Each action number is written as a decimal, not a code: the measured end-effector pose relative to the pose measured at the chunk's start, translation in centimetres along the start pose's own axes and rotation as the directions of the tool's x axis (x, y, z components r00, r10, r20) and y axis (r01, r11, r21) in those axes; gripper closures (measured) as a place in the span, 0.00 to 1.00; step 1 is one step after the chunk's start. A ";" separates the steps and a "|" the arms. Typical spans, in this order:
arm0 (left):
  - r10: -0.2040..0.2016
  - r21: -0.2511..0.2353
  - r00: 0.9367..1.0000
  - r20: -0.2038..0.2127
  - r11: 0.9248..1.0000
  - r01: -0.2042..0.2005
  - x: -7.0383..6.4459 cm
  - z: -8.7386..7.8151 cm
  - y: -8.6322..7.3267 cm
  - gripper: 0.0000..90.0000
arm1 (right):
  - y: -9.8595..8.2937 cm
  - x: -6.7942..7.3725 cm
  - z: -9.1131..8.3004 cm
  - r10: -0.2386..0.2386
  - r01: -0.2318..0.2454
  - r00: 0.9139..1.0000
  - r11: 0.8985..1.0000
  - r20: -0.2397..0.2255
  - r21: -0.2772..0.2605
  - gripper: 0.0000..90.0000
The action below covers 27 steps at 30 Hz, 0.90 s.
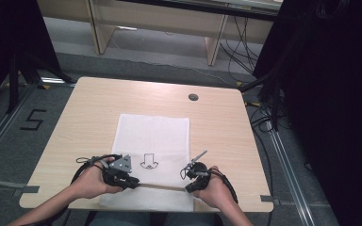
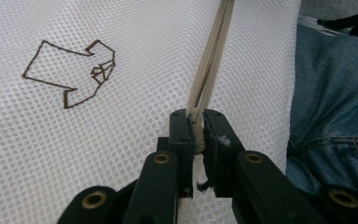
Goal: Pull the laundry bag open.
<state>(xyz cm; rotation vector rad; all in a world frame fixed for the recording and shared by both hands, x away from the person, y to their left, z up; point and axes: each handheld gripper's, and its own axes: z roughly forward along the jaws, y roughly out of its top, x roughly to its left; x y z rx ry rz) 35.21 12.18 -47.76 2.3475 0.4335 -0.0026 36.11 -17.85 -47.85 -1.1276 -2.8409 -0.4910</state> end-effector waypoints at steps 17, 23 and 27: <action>-0.002 -0.002 1.000 0.004 1.000 0.002 -0.1 -0.3 -0.1 0.91 | 0.0 0.0 0.0 0.001 -0.001 1.000 1.000 -0.002 -0.005 1.00; 0.006 0.003 1.000 -0.002 1.000 -0.006 0.0 -0.4 -0.1 0.91 | -0.1 0.0 0.0 0.001 -0.001 1.000 1.000 -0.002 -0.006 1.00; -0.012 -0.004 1.000 0.006 1.000 0.012 0.1 -0.5 -0.1 0.91 | 0.0 0.0 0.0 -0.001 0.001 1.000 1.000 -0.001 -0.005 1.00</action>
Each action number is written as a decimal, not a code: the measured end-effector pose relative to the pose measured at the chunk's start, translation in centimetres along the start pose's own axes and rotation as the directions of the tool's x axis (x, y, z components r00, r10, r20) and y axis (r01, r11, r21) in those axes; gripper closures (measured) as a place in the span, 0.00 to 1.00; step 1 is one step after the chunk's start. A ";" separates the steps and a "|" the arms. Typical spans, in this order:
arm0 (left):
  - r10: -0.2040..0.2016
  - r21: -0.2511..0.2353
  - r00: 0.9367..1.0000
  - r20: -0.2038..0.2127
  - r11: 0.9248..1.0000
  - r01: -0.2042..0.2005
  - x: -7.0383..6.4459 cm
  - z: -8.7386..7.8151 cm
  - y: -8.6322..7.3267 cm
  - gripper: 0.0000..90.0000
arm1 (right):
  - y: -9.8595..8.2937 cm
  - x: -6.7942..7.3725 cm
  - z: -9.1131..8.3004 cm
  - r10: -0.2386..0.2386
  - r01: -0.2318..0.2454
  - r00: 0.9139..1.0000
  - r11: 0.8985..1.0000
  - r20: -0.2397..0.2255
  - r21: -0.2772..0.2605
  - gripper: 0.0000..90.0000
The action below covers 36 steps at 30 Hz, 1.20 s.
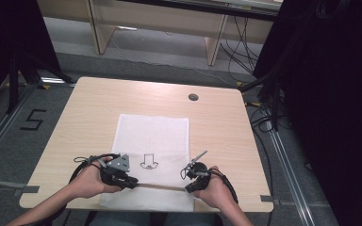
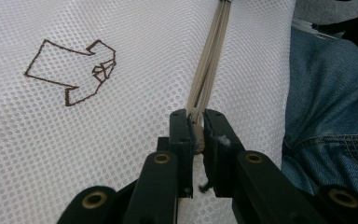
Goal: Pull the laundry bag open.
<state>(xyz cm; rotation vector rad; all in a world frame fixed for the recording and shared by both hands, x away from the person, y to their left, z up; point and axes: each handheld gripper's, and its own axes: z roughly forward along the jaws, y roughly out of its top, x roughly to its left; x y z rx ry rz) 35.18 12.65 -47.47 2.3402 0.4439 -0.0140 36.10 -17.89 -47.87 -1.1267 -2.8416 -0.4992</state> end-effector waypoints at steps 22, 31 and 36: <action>-0.011 -0.011 1.000 -0.007 1.000 0.011 0.4 -0.9 -0.9 0.91 | 0.0 0.0 0.0 0.003 -0.003 1.000 1.000 0.001 0.000 1.00; -0.009 -0.002 1.000 -0.004 1.000 0.009 0.4 -1.0 -0.9 0.91 | 0.0 0.0 0.0 0.000 0.000 1.000 1.000 -0.001 -0.001 1.00; -0.019 -0.010 1.000 0.000 1.000 0.019 0.5 -1.3 -1.2 0.91 | 0.0 0.0 0.0 0.000 0.000 1.000 1.000 -0.002 -0.002 1.00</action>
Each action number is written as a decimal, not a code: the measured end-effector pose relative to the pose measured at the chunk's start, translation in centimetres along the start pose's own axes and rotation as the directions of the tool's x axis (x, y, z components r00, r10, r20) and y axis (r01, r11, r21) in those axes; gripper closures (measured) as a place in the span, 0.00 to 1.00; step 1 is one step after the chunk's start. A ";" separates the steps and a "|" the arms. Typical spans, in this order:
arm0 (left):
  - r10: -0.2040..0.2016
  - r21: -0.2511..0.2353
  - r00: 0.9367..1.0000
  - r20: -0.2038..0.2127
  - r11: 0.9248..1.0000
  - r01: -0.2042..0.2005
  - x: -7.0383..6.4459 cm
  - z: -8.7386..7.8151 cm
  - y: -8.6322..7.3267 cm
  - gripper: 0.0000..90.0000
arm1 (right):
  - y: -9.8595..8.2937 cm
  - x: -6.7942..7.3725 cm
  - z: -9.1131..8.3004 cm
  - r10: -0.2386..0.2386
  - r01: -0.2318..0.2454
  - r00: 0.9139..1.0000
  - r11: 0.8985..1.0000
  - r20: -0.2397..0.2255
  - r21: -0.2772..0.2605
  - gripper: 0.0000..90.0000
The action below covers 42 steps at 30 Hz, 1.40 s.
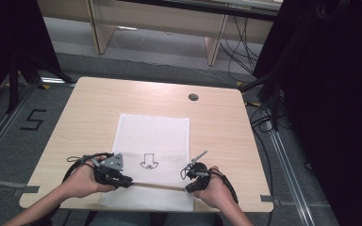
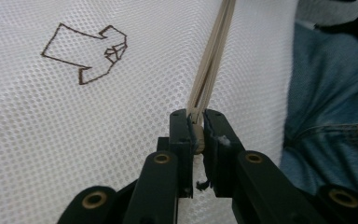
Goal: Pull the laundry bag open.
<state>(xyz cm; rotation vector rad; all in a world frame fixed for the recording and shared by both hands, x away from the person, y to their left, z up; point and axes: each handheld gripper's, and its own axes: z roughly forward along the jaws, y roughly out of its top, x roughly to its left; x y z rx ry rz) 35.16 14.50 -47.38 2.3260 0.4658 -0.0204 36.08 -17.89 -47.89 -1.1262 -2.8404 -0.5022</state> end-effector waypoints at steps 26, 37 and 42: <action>-0.041 -0.029 0.998 -0.043 0.999 0.040 0.6 -1.9 -1.6 0.91 | 0.0 0.0 0.0 0.000 0.000 1.000 1.000 0.002 0.001 1.00; -0.081 -0.043 0.994 -0.077 0.996 0.078 1.2 -3.3 -2.9 0.91 | 0.1 -0.1 0.0 -0.002 0.002 1.000 1.000 -0.002 0.002 1.00; -0.079 -0.040 0.994 -0.082 0.996 0.076 1.1 -3.4 -3.2 0.91 | 0.1 0.0 0.0 0.000 0.000 1.000 1.000 -0.001 0.009 1.00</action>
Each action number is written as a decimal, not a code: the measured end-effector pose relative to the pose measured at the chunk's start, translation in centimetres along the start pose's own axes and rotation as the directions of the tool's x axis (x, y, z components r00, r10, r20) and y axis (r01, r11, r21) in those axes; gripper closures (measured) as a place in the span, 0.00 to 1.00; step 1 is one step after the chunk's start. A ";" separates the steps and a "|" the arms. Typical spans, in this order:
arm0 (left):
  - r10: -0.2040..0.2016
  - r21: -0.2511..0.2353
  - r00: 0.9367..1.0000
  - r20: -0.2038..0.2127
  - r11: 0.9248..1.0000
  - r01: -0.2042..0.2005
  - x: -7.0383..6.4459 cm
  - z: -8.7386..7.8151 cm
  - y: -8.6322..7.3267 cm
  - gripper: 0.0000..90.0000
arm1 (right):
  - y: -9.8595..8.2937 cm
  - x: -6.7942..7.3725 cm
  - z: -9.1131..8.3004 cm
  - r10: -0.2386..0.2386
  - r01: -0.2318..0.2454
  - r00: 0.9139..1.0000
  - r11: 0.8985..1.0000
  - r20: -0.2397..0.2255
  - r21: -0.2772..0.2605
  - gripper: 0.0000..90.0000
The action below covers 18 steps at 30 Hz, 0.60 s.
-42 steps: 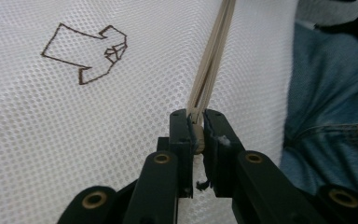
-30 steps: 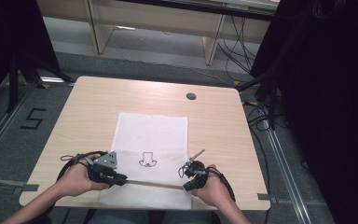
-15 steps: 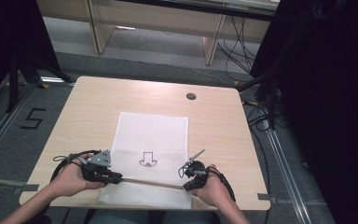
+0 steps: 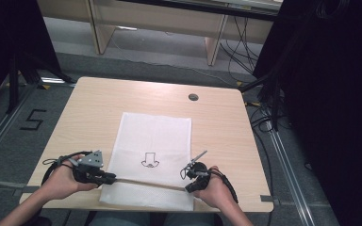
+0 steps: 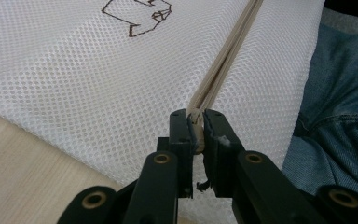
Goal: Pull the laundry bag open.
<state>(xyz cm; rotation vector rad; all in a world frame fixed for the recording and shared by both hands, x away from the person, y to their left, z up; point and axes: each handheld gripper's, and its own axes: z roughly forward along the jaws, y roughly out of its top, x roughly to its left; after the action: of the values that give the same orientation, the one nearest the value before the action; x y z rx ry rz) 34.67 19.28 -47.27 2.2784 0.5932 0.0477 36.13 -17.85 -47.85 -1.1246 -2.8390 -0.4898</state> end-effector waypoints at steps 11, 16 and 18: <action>-0.003 -0.009 1.000 -0.004 1.000 0.003 0.2 -0.3 -0.1 0.91 | -0.1 -0.1 0.0 -0.004 0.004 1.000 1.000 -0.002 -0.008 1.00; -0.011 0.012 0.999 -0.049 1.000 0.012 0.6 -1.1 -1.0 0.91 | 0.0 -0.1 0.0 0.001 -0.001 1.000 1.000 -0.004 -0.003 1.00; -0.022 0.008 0.998 -0.058 1.000 0.023 0.9 -1.6 -1.5 0.91 | 0.0 -0.1 0.0 -0.002 0.001 1.000 1.000 -0.004 -0.003 1.00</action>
<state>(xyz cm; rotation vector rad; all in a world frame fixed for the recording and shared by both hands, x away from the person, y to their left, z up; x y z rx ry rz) 34.51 21.64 -47.38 2.2851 0.6504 0.1005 36.19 -17.91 -47.88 -1.1210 -2.8372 -0.4954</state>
